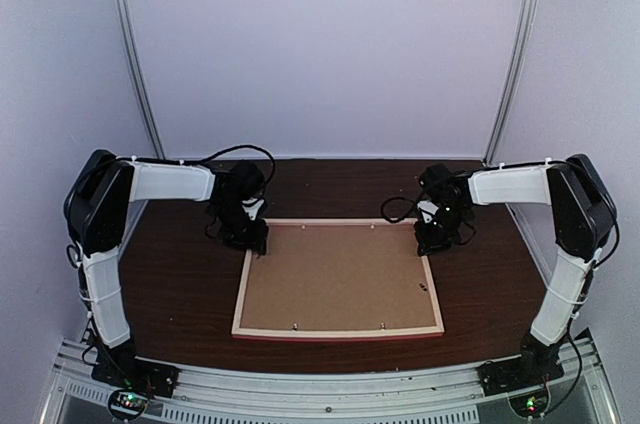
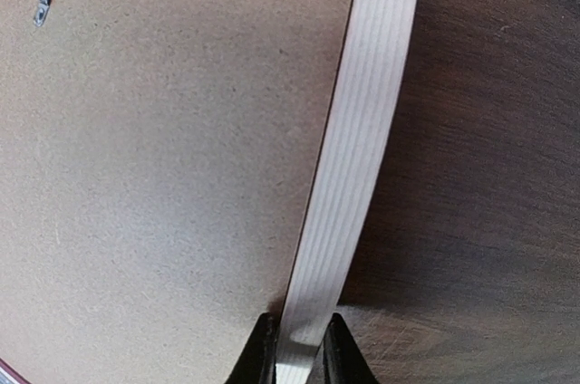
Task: Put the photo into the frame
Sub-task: Press the fastener onto the backboard.
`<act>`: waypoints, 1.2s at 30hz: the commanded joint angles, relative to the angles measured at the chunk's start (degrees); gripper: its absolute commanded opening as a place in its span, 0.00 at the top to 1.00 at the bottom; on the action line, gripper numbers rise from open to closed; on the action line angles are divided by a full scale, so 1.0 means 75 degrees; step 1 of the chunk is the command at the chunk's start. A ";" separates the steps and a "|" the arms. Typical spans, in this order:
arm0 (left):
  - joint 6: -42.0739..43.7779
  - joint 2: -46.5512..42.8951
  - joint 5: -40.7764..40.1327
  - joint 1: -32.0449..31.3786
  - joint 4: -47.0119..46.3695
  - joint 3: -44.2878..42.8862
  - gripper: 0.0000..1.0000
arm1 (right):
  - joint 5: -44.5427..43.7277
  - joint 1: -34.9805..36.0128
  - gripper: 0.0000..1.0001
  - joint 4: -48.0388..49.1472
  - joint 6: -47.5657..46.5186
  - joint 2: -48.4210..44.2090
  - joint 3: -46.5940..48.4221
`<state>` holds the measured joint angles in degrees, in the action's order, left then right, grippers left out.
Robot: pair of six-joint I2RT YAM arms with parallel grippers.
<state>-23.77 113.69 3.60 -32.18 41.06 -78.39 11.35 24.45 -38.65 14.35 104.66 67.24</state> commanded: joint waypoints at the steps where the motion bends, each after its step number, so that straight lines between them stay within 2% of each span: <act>1: -0.0093 -0.0097 -0.0071 0.0037 0.0171 0.0248 0.46 | 0.0091 0.0010 0.85 -0.0014 -0.0378 0.0039 -0.0208; 9: -0.0229 0.0004 -0.0165 0.0162 0.0116 0.0303 0.60 | 0.0119 0.0008 0.85 -0.0005 -0.0344 0.0038 -0.0215; 20: -0.0489 -0.0181 0.0163 0.0205 0.0116 0.0743 0.67 | 0.0105 0.0010 0.85 0.0044 -0.0331 0.0052 -0.0281; 30: -0.0410 -0.0701 0.0429 0.0201 0.0114 0.1441 0.68 | 0.0112 0.0007 0.86 0.0055 -0.0302 0.0095 -0.0267; 36: -0.0370 -0.0770 0.0240 0.0201 0.0227 0.1310 0.63 | 0.0173 0.0010 0.86 0.0068 -0.0273 0.0143 -0.0225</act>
<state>-27.29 107.55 6.44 -30.94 37.95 -69.32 11.60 24.38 -38.15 15.20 104.44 66.85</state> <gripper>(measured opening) 0.352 0.153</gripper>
